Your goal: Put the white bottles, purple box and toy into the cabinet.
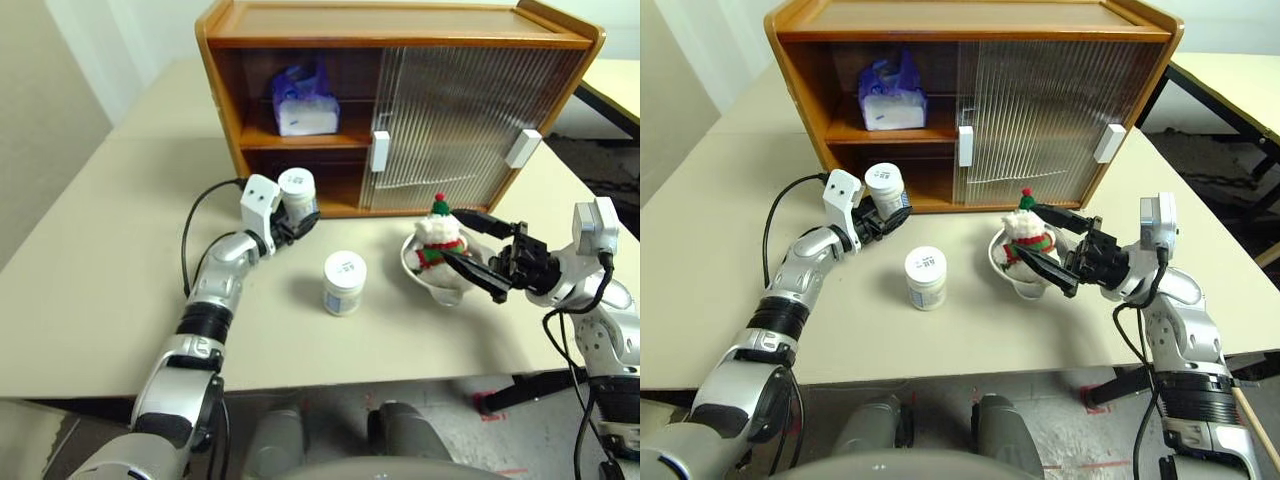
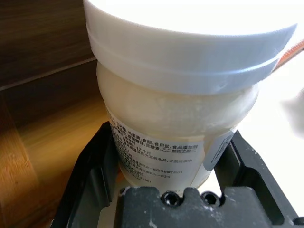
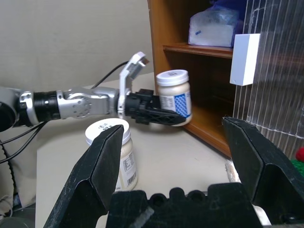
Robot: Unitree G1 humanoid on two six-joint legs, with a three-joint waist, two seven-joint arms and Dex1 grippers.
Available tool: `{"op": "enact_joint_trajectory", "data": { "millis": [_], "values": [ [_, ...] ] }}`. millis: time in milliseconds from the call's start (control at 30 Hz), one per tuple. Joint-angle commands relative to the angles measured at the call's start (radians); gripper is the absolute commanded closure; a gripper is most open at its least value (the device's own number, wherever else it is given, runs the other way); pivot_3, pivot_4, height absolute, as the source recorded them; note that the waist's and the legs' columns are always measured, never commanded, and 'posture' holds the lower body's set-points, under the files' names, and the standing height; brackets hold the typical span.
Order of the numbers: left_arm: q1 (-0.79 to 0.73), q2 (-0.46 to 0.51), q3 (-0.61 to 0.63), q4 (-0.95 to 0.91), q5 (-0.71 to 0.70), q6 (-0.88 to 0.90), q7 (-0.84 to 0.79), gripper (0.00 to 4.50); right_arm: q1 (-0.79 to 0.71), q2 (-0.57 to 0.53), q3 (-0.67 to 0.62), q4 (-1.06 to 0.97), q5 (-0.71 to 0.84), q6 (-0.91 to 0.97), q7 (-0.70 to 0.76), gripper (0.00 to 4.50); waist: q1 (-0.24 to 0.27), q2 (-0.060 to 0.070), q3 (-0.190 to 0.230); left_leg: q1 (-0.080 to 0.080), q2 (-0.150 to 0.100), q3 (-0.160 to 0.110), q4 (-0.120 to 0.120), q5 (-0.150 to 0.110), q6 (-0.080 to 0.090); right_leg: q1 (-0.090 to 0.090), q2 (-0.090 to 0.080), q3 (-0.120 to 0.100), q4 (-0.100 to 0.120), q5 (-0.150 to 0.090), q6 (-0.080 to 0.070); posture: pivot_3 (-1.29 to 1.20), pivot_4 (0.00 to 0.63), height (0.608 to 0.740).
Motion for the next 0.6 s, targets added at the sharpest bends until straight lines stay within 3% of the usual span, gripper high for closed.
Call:
{"op": "enact_joint_trajectory", "data": {
  "millis": [33, 600],
  "values": [
    [-0.083, -0.02, 0.01, 0.097, 0.017, -0.042, 0.04, 1.37, 0.006, -0.002, -0.002, 0.01, -0.001, -0.008, 0.006, 0.0, 0.001, 0.0, 0.0, 0.0, 0.0, 0.0, 0.0, 0.0, 0.0, 0.0, 0.0, 0.0, 0.0, 0.0, 0.0, 0.07, 0.0, 0.74],
    [-0.303, -0.091, 0.021, 0.435, 0.082, -0.095, 0.254, 1.37, 0.02, -0.001, -0.009, 0.005, -0.001, -0.014, 0.006, 0.0, -0.011, 0.0, 0.0, -0.001, 0.0, 0.0, 0.0, 0.0, 0.0, -0.001, 0.002, 0.0, 0.0, 0.0, 0.0, 0.05, 0.0, 0.74]
  ]
}}
